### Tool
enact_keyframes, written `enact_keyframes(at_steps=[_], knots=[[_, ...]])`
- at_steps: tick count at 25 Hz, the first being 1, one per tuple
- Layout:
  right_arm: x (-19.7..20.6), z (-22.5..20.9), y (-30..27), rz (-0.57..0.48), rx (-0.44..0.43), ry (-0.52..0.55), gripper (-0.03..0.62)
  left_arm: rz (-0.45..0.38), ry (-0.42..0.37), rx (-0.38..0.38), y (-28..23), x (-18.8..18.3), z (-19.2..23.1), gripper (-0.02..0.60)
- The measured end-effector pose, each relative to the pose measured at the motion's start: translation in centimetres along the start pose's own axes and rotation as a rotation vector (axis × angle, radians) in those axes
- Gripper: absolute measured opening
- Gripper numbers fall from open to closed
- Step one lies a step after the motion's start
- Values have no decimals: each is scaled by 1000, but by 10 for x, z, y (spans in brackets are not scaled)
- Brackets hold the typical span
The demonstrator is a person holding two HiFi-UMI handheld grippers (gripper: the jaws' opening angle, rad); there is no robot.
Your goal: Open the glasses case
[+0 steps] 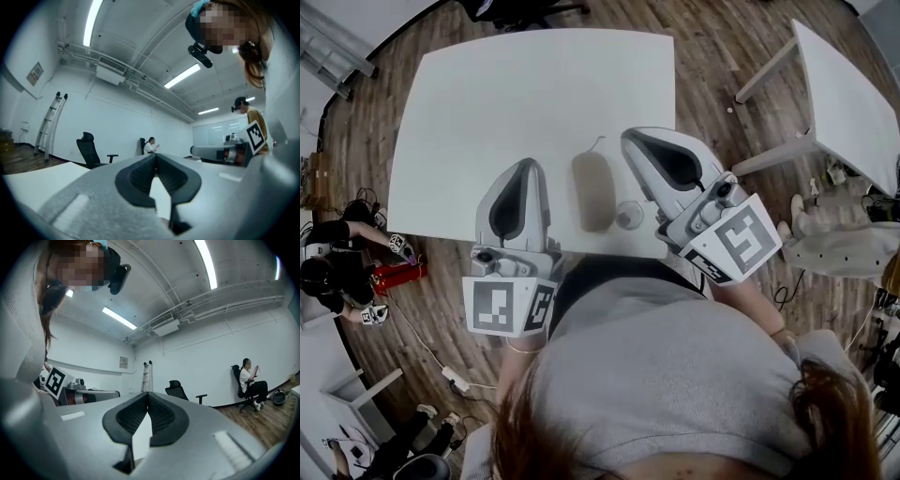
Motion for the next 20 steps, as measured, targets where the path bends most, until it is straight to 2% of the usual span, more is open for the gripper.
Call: enact_keyframes(at_steps=[5, 11, 13, 16, 17, 18, 20], knots=[[1, -2, -9, 10, 10, -1, 3, 41, 14, 20, -6, 6, 11, 3], [2, -4, -15, 18, 35, -6, 3, 172, 51, 90, -14, 25, 15, 16], [2, -4, -18, 17, 39, -5, 3, 217, 61, 101, -15, 34, 16, 97], [2, -2, -21, 16, 41, -5, 3, 284, 83, 112, -15, 51, 17, 136], [2, -2, -21, 15, 44, -5, 3, 323, 106, 121, -14, 61, 17, 173], [3, -2, -21, 15, 48, -6, 3, 369, 138, 129, -13, 72, 16, 233], [5, -2, -22, 16, 54, -10, 3, 453, 198, 134, -11, 93, 14, 402]])
Point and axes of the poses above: the fingertips, and each gripper's own axes: y backward along the fingers, z to its left, x out of its underside, the point moved 4 cm from there along y, backward along the fingers, and after that the axes turned 8 degrees about -z, right-handed, at the moved point
